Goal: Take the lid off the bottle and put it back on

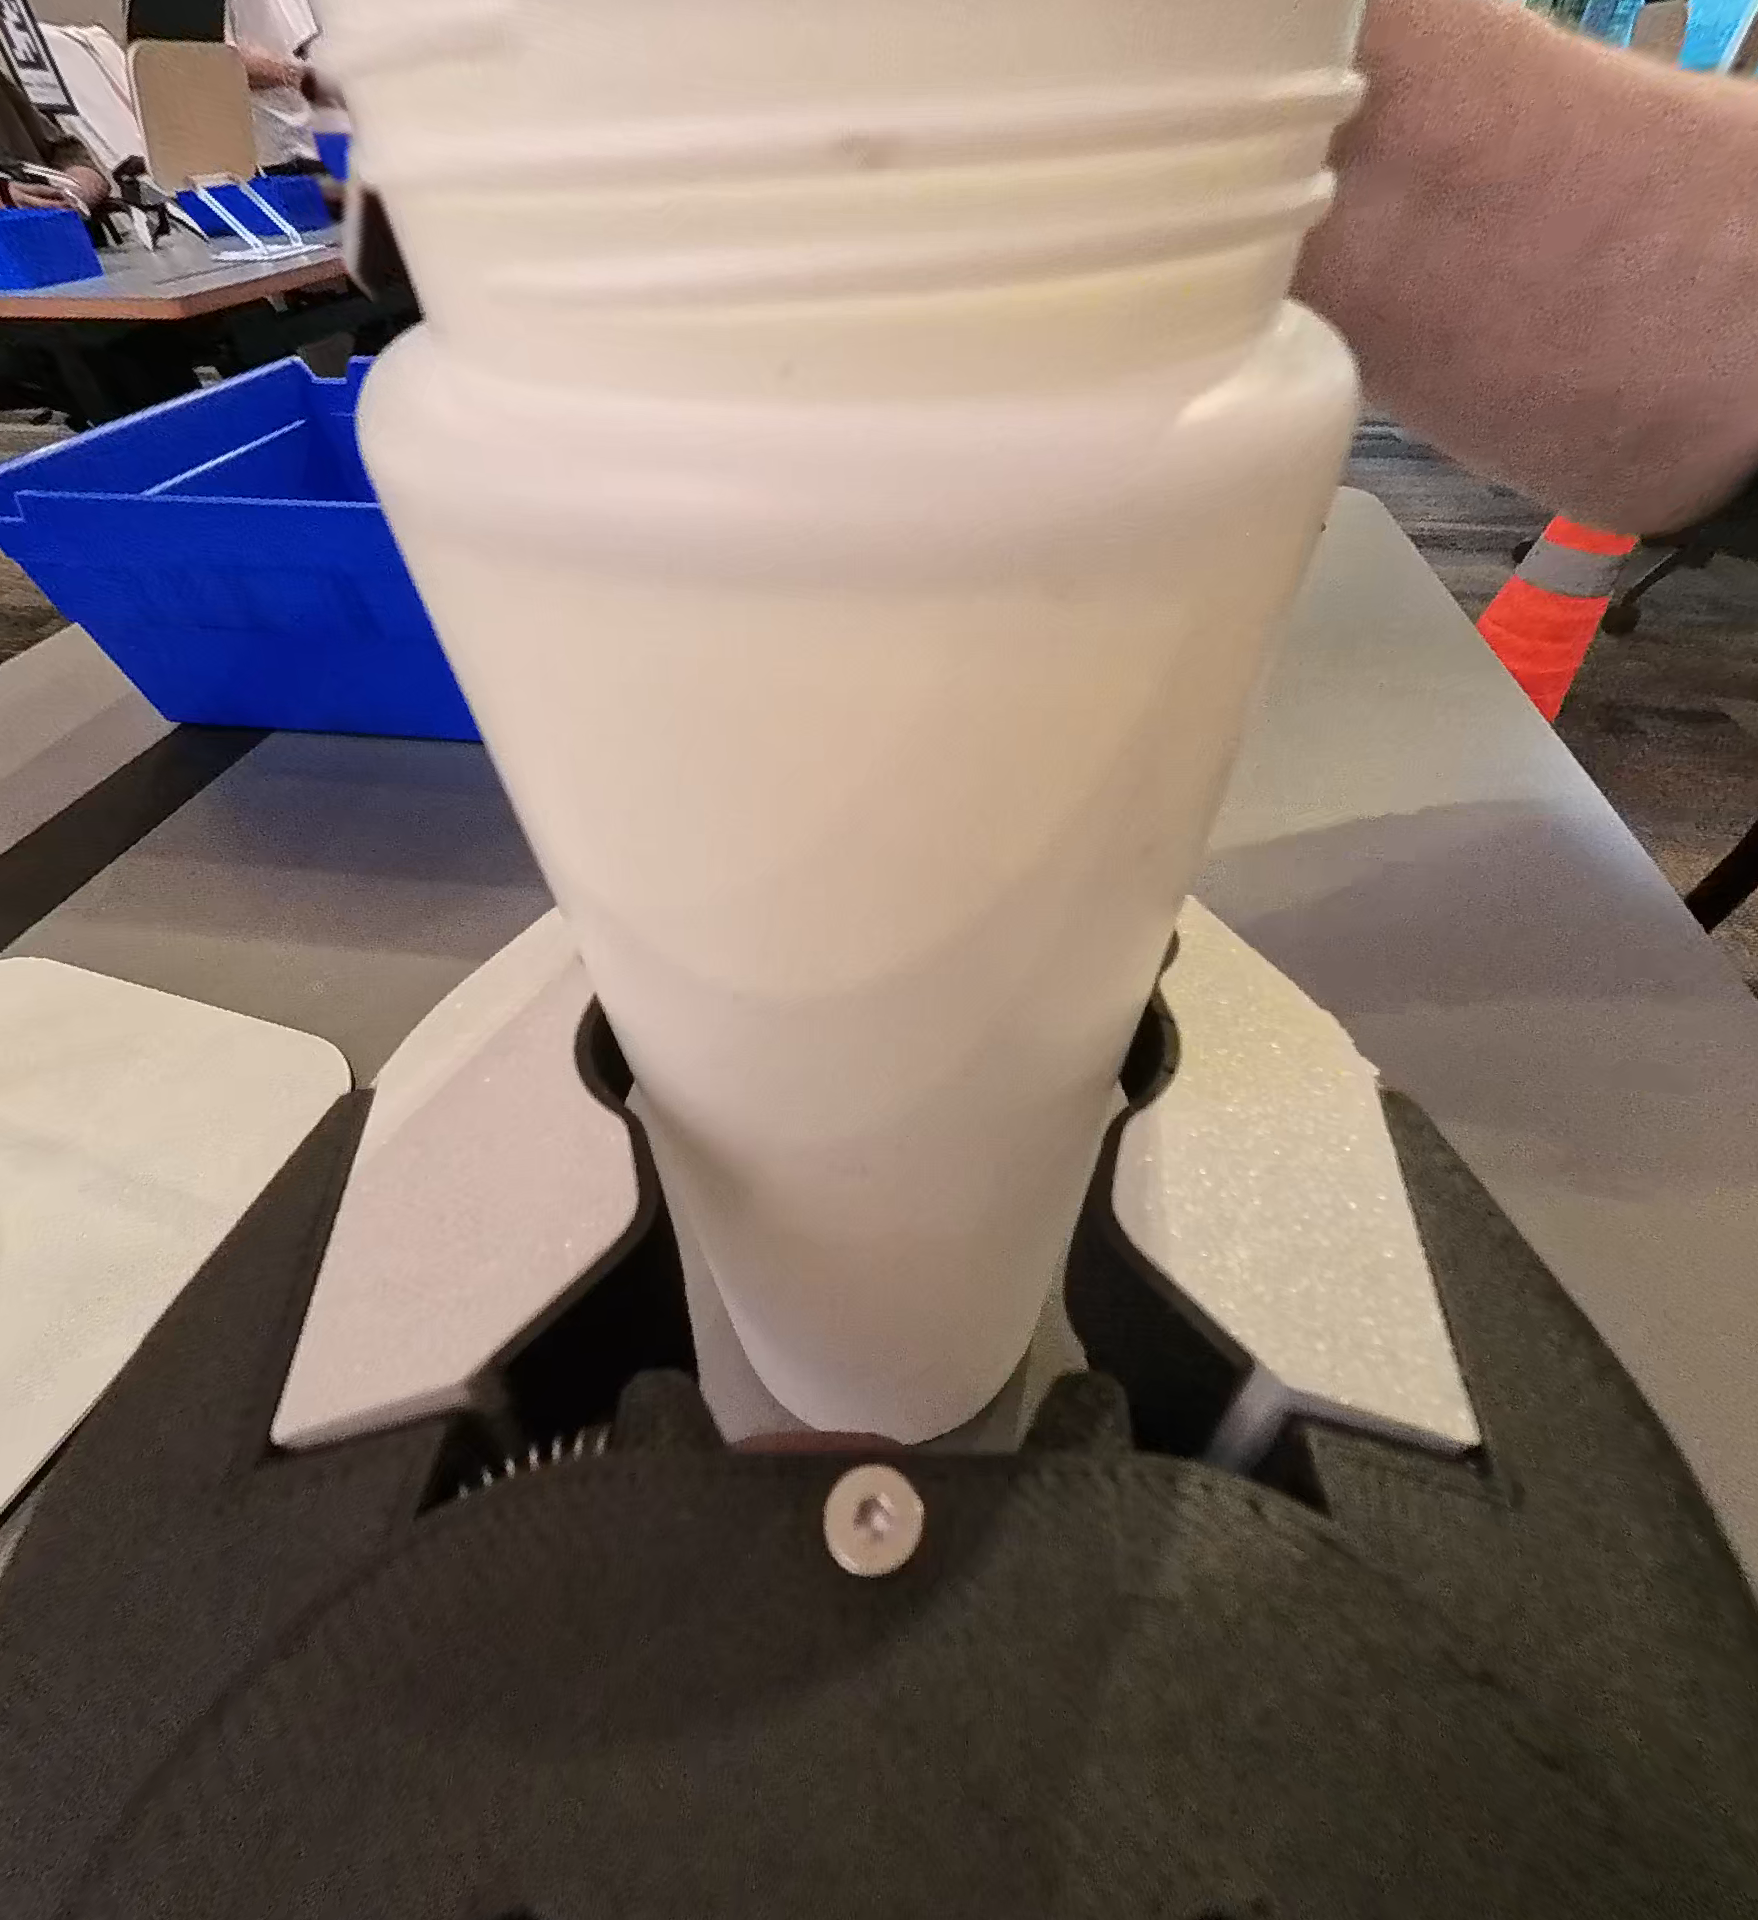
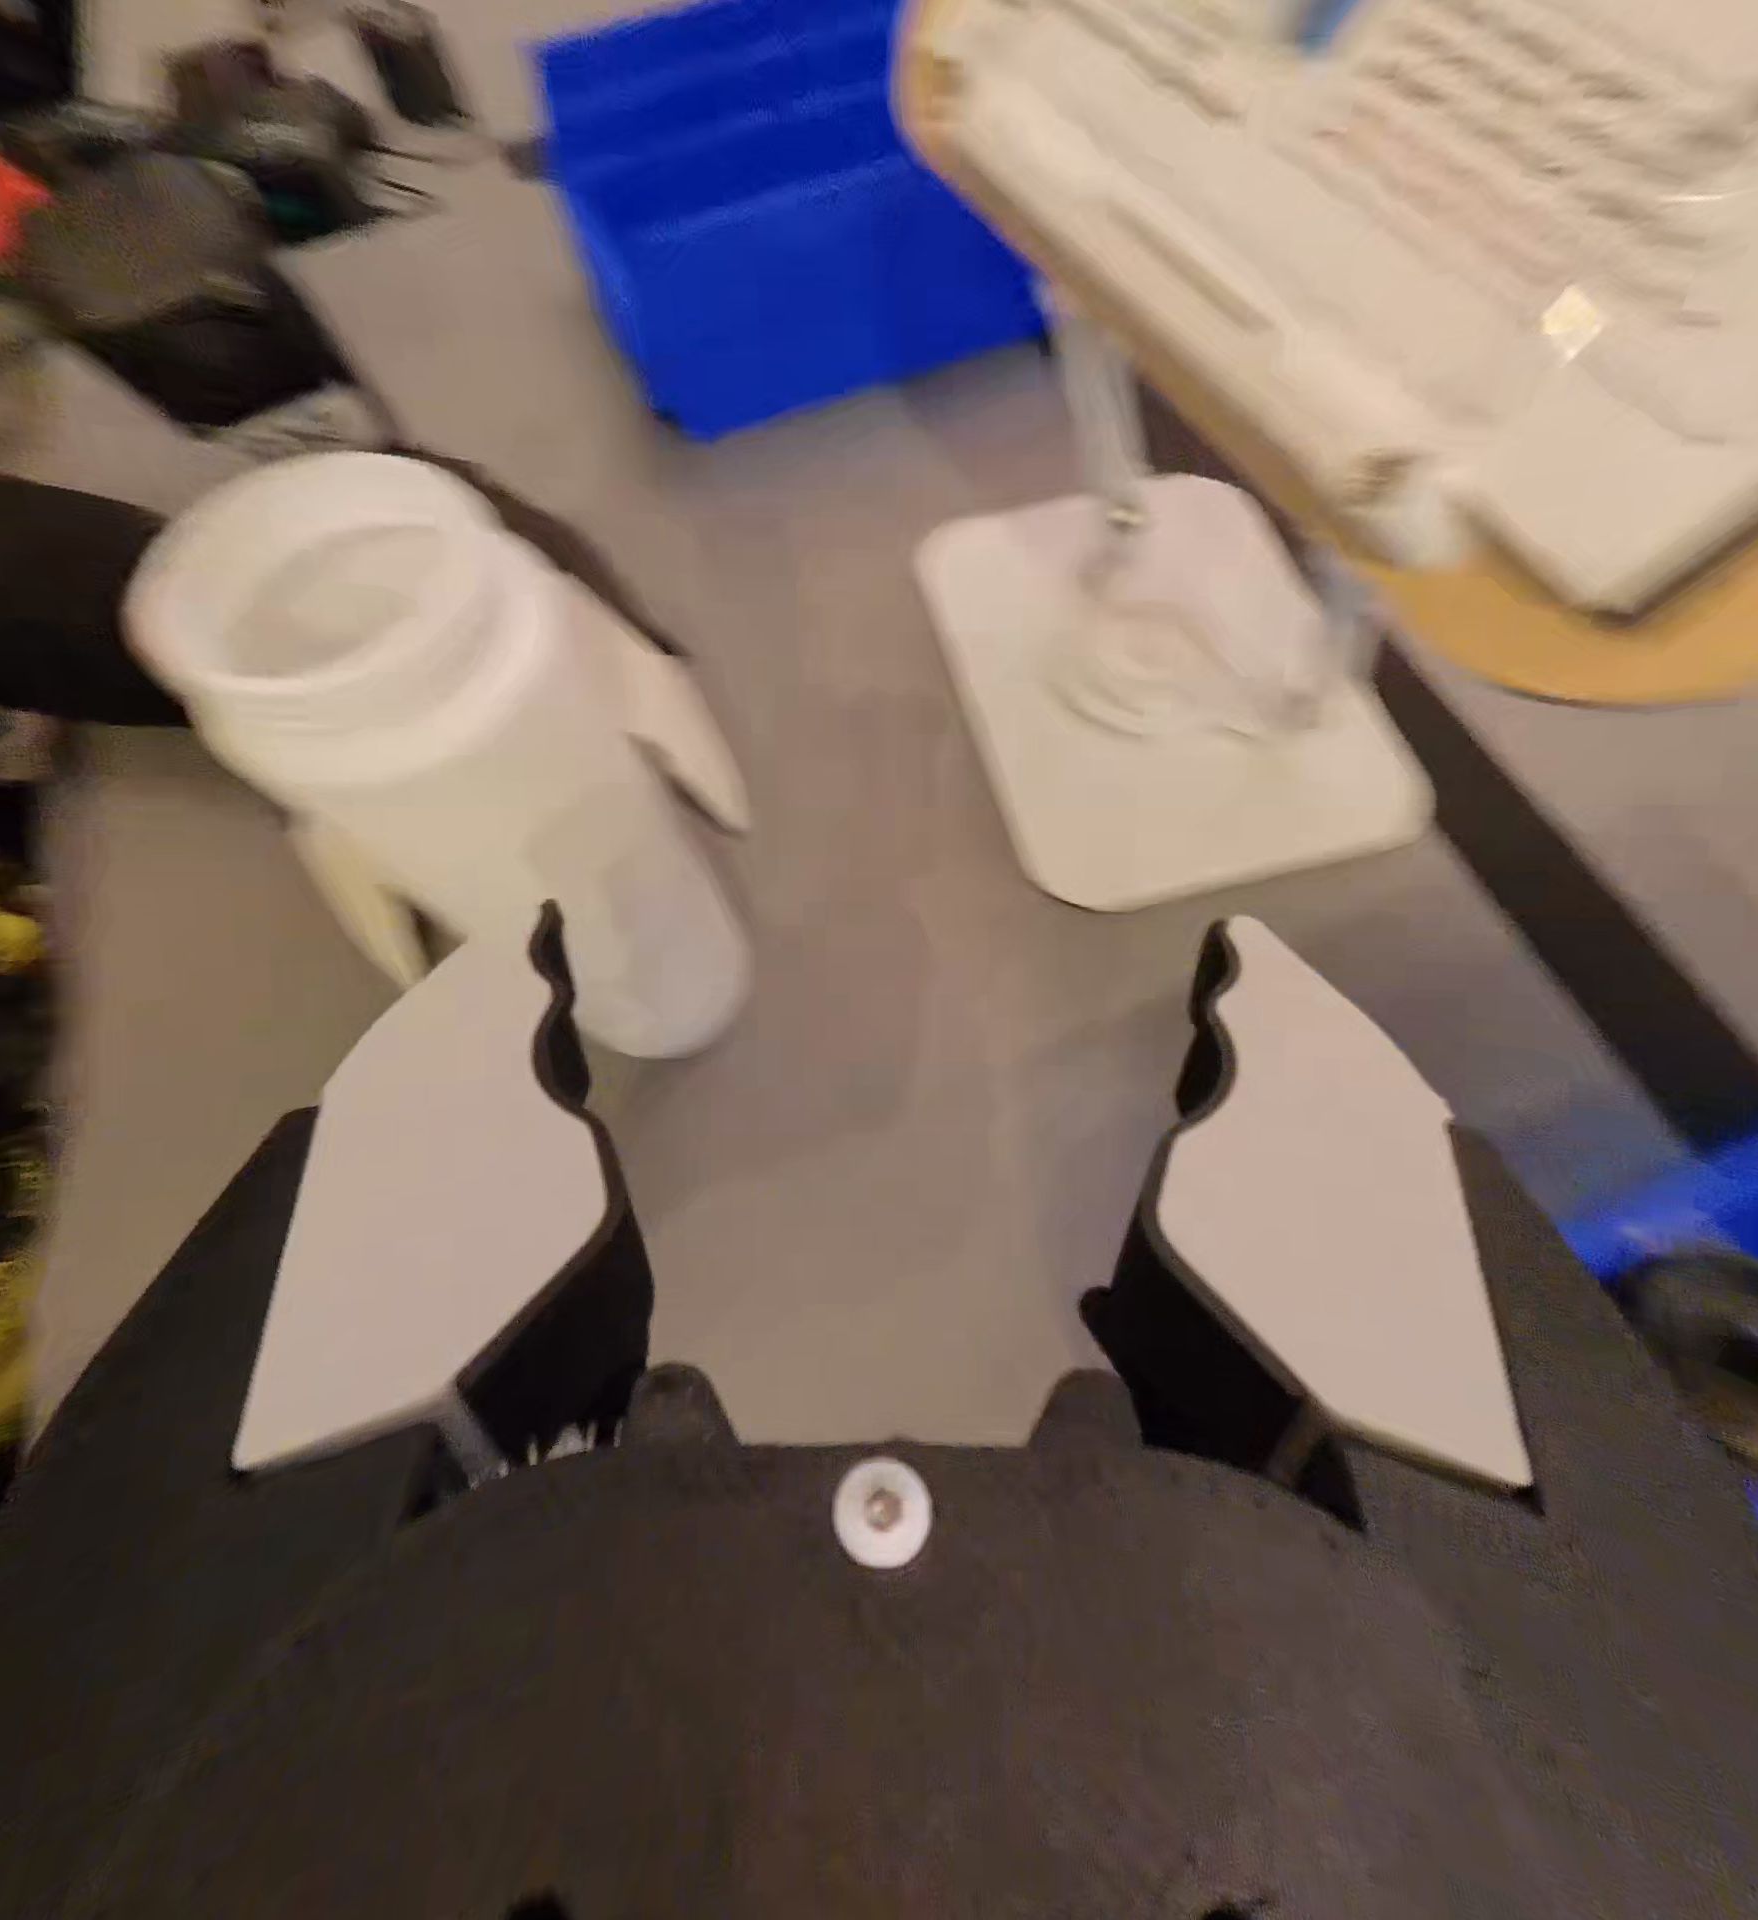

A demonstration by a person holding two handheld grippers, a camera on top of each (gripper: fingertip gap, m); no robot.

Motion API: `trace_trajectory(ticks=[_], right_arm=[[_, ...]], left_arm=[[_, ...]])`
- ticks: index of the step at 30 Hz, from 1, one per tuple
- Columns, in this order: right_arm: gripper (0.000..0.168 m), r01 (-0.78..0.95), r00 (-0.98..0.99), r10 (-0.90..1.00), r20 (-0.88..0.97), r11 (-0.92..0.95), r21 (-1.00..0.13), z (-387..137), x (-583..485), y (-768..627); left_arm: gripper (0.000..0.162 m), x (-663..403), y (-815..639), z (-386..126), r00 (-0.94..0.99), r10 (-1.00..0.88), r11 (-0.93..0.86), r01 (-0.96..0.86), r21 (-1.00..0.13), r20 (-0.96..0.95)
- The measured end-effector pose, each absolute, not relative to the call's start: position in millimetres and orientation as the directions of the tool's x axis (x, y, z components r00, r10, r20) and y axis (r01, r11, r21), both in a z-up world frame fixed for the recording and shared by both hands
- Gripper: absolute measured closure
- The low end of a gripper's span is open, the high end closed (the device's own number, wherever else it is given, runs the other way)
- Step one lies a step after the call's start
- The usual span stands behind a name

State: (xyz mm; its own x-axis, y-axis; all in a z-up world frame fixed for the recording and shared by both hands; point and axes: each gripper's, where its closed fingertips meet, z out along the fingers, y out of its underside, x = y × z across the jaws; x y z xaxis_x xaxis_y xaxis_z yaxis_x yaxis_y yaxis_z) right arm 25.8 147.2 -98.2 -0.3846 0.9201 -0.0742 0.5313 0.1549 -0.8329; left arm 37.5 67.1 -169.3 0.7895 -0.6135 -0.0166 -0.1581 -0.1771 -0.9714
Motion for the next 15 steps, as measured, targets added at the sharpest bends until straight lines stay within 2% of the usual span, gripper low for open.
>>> trace_trajectory(ticks=[5,8,12,15], right_arm=[[0.038,0.439,-0.569,0.813,-0.123,0.173,-0.882,-116.9,13.4,38.0],[0.042,0.428,-0.561,0.823,-0.087,0.199,-0.881,-130.6,-2.0,24.1],[0.061,0.410,-0.558,0.814,-0.158,0.105,-0.906,-135.2,-13.6,17.0],[0.065,0.348,-0.546,0.825,-0.148,0.063,-0.935,-131.8,-19.2,17.5]], left_arm=[[0.067,37.7,67.3,-169.1,0.790,-0.614,-0.172,-0.154,-0.973,-0.017],[0.067,37.8,67.3,-168.9,0.790,-0.613,-0.170,-0.153,-0.974,-0.018],[0.067,37.4,66.6,-168.9,0.788,-0.615,-0.171,-0.141,-0.975,-0.006],[0.067,34.7,66.6,-169.3,0.791,-0.612,-0.174,-0.138,-0.975,-0.003]])
